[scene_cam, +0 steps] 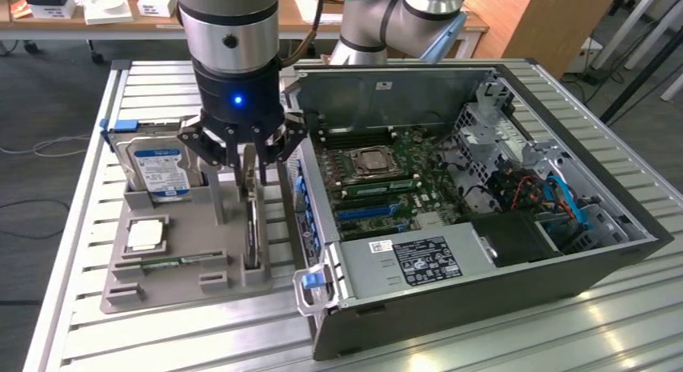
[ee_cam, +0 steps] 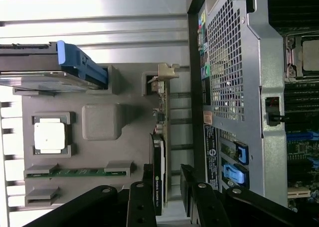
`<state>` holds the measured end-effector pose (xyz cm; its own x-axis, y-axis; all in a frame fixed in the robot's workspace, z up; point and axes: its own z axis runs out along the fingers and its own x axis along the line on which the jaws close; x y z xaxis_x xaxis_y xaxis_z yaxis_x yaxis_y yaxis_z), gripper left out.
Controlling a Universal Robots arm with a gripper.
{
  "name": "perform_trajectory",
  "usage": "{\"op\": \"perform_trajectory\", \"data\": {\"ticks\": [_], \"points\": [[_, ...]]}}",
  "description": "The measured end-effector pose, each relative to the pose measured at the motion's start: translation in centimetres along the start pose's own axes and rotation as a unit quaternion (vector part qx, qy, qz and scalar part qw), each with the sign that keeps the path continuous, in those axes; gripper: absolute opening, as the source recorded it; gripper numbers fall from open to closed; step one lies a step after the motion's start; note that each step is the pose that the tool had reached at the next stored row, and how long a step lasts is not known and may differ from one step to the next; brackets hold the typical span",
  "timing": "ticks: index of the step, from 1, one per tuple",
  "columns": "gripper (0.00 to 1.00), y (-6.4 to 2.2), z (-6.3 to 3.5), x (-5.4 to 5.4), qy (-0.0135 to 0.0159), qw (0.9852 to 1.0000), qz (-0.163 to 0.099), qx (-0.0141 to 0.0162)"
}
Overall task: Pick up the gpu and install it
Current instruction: 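Pick up the gpu and move the gpu toward the slot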
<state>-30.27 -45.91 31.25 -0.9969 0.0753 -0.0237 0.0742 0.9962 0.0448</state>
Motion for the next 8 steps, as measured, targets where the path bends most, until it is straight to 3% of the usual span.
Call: {"op": "perform_trajectory", "data": {"ticks": [5, 6, 8], "points": [[0.37, 0.0, 0.04, 0.0, -0.0001, 1.0, 0.0, -0.0001], [0.43, 0.0, 0.04, 0.0, -0.0001, 1.0, 0.0, -0.0001], [0.43, 0.0, 0.05, 0.0, -0.0001, 1.0, 0.0, -0.0001]]}}
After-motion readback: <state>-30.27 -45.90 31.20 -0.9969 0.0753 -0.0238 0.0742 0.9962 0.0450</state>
